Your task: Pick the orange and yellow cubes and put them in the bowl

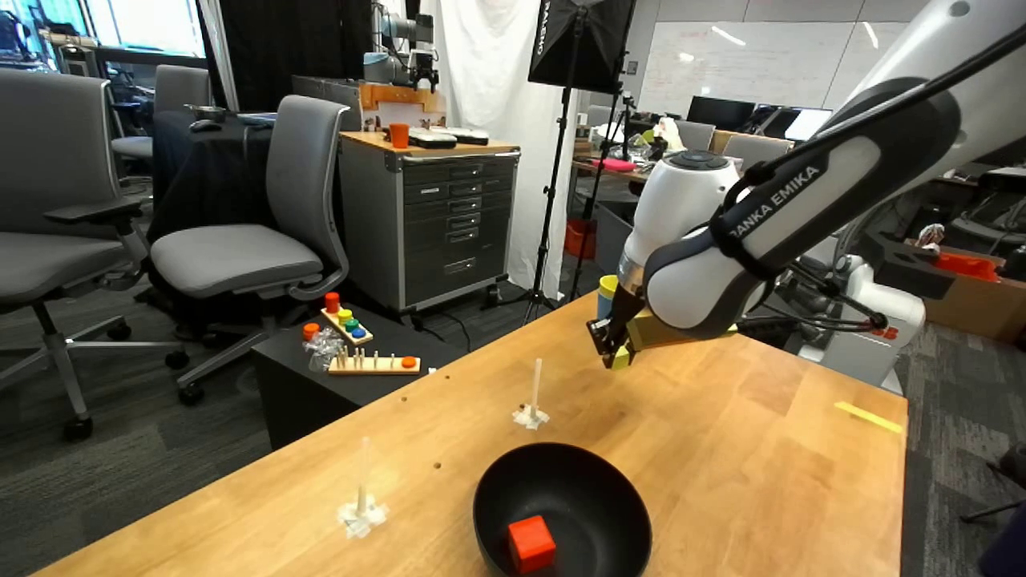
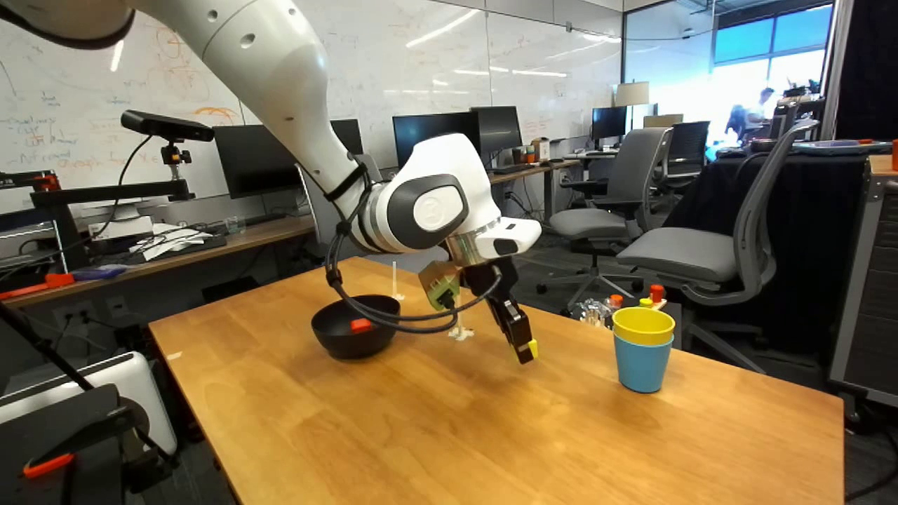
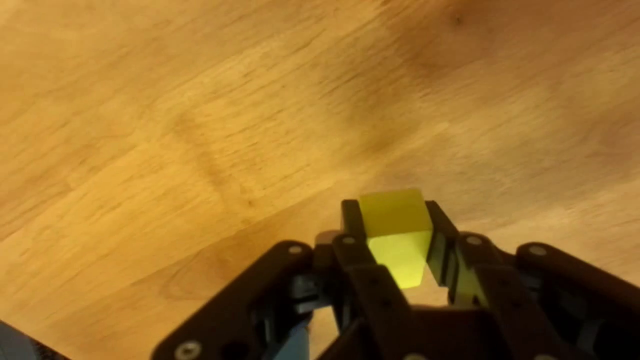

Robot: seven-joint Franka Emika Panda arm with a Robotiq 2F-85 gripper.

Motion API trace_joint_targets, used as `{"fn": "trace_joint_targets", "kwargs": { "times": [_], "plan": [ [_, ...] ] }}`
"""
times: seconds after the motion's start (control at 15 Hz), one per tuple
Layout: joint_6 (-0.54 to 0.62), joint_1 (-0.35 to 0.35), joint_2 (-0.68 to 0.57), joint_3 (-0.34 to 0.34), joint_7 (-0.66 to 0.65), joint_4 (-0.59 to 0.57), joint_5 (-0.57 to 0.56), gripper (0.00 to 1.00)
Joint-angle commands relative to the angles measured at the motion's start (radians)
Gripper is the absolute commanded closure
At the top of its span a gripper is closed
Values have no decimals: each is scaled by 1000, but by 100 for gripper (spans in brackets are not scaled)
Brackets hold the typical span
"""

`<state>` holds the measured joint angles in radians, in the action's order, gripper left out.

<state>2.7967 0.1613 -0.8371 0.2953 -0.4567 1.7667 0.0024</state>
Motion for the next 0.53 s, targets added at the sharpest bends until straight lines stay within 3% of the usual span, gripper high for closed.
{"fn": "trace_joint_targets", "kwargs": {
  "times": [0.0,0.27,0.47],
  "plan": [
    [17,37,174,6,22,164,-15,92],
    [-28,54,318,-4,26,250,-27,92],
    [-76,31,414,-59,43,294,-20,92]
  ]
}}
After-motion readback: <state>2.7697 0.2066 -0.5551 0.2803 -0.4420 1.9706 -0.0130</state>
